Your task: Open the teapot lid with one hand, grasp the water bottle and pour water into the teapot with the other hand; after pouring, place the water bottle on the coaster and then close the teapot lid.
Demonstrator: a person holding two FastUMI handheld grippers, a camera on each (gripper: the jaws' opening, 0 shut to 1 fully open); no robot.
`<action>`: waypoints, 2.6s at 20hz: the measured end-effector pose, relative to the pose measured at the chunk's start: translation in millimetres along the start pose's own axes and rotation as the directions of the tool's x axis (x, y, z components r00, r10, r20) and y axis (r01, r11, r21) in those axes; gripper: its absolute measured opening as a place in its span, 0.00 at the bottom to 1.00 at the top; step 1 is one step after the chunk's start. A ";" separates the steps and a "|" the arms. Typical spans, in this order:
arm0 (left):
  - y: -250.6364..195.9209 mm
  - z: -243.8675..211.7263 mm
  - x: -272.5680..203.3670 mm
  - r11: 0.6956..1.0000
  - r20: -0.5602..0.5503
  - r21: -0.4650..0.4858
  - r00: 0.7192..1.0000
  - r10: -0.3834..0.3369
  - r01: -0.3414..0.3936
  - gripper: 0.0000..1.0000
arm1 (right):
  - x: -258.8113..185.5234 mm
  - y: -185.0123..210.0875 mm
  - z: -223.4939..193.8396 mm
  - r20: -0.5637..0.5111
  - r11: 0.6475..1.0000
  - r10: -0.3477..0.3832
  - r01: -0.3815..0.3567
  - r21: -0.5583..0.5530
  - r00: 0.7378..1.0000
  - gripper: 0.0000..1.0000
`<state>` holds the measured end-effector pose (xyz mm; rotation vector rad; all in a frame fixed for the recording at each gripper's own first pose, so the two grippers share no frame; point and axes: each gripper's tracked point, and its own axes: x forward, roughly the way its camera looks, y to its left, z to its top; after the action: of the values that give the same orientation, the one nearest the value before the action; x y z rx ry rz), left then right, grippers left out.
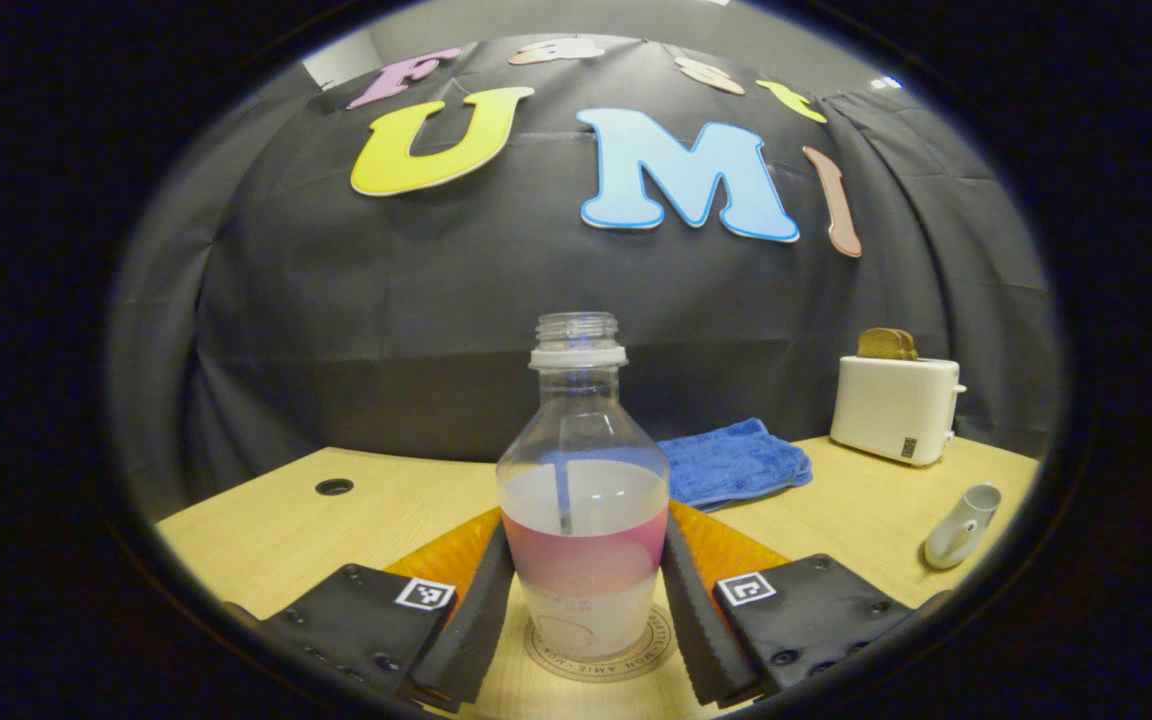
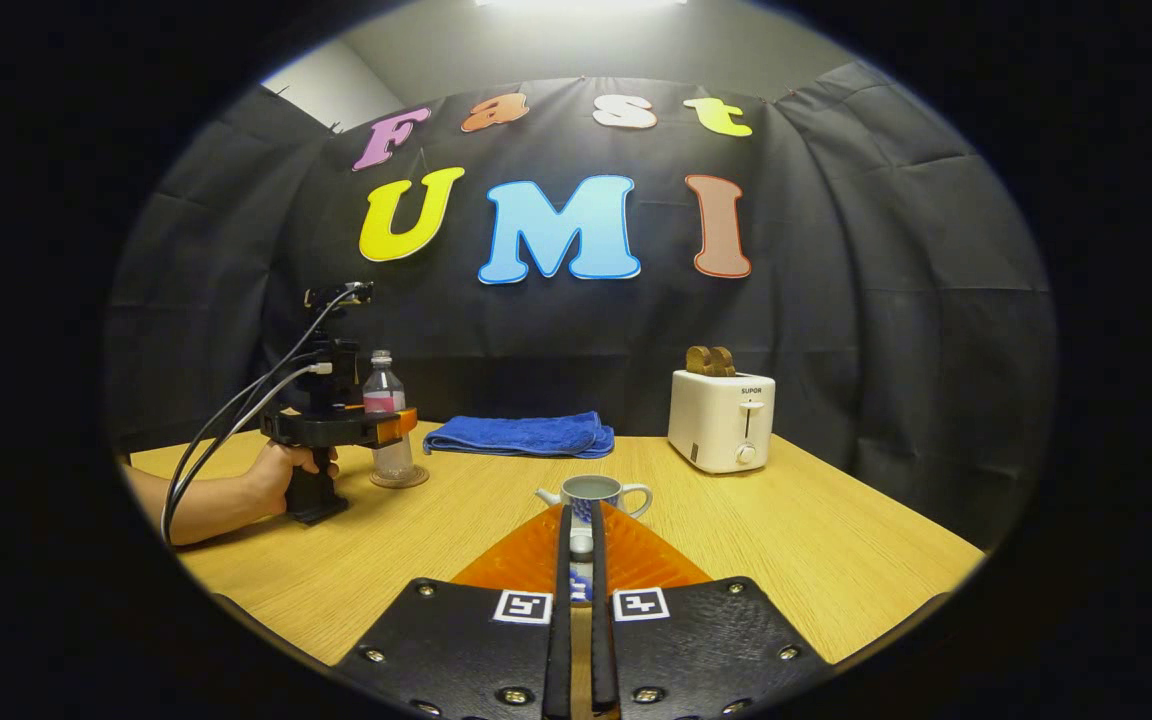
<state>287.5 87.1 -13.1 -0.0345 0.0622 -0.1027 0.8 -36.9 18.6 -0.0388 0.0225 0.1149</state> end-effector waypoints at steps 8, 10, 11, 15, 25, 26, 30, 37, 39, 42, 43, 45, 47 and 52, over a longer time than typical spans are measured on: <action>-2.9 -1.8 -3.1 1.000 -0.004 -0.027 1.000 -0.015 0.015 0.87 | 0.5 4.0 -1.5 -0.006 1.000 0.010 -0.010 0.000 1.000 0.08; -4.9 -2.0 -3.4 1.000 -0.010 -0.012 1.000 -0.016 0.016 0.88 | 0.8 1.9 -2.2 -0.006 1.000 0.004 -0.004 0.001 1.000 0.08; -6.2 -1.3 -3.7 1.000 -0.011 -0.001 1.000 -0.014 0.014 0.88 | 0.9 1.1 -1.7 -0.006 1.000 0.002 -0.002 0.001 1.000 0.08; -7.7 17.0 -12.3 1.000 0.038 0.024 0.999 -0.010 0.009 1.00 | -0.4 0.8 -2.5 -0.008 1.000 0.001 -0.001 0.005 1.000 0.08; -21.3 16.2 -71.3 0.998 0.027 0.058 0.999 -0.031 0.029 1.00 | -2.2 1.8 3.3 0.007 1.000 0.002 -0.002 0.013 1.000 0.08; -25.9 16.1 -82.1 0.997 0.025 0.064 0.999 -0.039 0.038 1.00 | 0.4 0.6 5.9 0.014 1.000 -0.003 0.003 0.009 1.000 0.08; -33.6 14.6 -124.1 0.996 0.022 0.086 0.999 -0.037 0.035 1.00 | 24.9 -3.1 22.0 0.060 1.000 -0.010 0.010 0.013 0.998 0.08; -30.6 38.4 -188.1 0.997 0.072 0.082 0.997 -0.017 0.012 1.00 | 100.9 -3.7 29.3 0.063 0.999 -0.029 0.028 0.016 0.998 0.08; -32.5 42.5 -202.8 0.997 0.075 0.071 0.997 -0.025 0.019 1.00 | 117.1 -2.0 27.1 0.065 0.999 -0.036 0.038 -0.016 0.997 0.08; -23.2 47.7 -219.0 0.998 0.103 0.063 0.995 0.002 -0.009 1.00 | 140.4 -3.9 14.4 0.035 0.997 -0.053 0.054 -0.047 0.998 0.08; -21.0 46.2 -221.4 0.998 0.104 0.060 0.995 0.009 -0.015 1.00 | 145.8 -5.3 6.6 0.018 0.997 -0.056 0.057 -0.046 0.998 0.08; -23.2 42.4 -224.3 1.000 0.093 0.030 0.996 -0.004 0.001 1.00 | 152.9 -6.6 0.4 -0.005 0.998 -0.061 0.061 -0.029 0.998 0.08; -17.8 40.3 -222.6 1.000 0.089 0.026 0.996 0.005 -0.007 1.00 | 157.4 -9.4 -1.4 -0.010 0.997 -0.069 0.069 -0.020 0.998 0.08; -13.3 32.5 -219.9 1.000 0.077 0.001 0.997 0.016 -0.016 1.00 | 160.5 -11.6 -8.9 -0.034 0.997 -0.077 0.077 -0.007 0.996 0.08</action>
<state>69.9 97.7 33.1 -0.0365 -0.0149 -0.0851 161.3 -30.5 6.2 -0.0471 0.0550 0.0370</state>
